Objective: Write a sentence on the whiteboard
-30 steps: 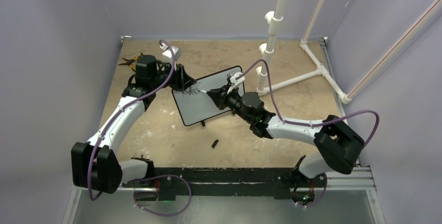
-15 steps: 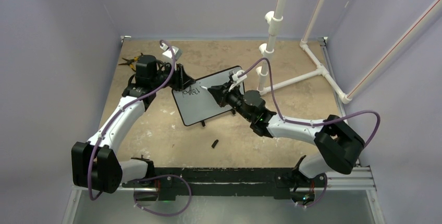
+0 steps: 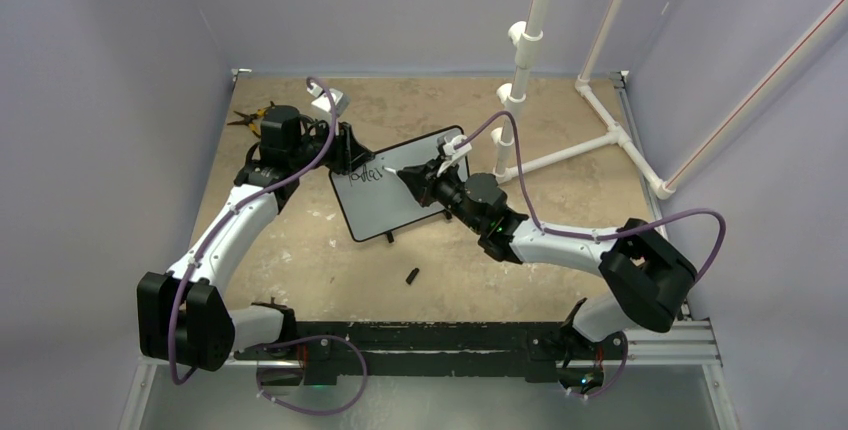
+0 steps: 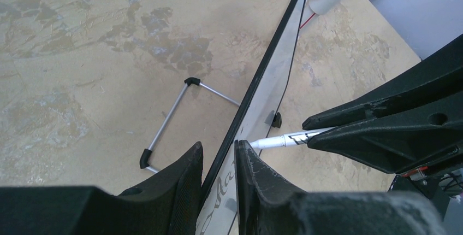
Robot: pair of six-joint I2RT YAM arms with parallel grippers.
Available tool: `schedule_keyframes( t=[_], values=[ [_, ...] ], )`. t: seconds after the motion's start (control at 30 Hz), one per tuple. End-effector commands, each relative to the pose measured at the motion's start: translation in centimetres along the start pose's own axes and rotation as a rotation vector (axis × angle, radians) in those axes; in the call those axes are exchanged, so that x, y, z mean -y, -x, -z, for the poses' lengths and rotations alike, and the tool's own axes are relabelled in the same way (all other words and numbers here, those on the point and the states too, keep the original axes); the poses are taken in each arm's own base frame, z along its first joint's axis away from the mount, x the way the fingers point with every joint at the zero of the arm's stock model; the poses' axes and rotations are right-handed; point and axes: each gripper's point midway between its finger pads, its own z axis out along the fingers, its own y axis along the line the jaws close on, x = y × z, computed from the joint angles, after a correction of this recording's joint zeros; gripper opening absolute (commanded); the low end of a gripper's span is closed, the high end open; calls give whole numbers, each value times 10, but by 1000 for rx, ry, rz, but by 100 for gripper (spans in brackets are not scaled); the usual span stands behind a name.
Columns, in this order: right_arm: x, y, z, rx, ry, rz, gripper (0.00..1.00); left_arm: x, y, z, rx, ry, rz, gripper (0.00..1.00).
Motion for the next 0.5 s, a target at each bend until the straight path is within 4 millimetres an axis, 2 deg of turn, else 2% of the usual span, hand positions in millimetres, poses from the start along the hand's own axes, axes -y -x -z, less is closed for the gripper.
schedule_keyframes(
  t=[0.0, 0.27, 0.47],
  values=[
    [1, -4, 2, -4, 6, -18, 0, 3, 1, -3, 5, -18, -25, 26],
    [-4, -26, 8, -52, 35, -43, 0, 2, 1, -3, 5, -13, -25, 26],
    [-11, -34, 10, -73, 67, -47, 0, 1, 0, -4, 3, -12, -24, 26]
  ],
)
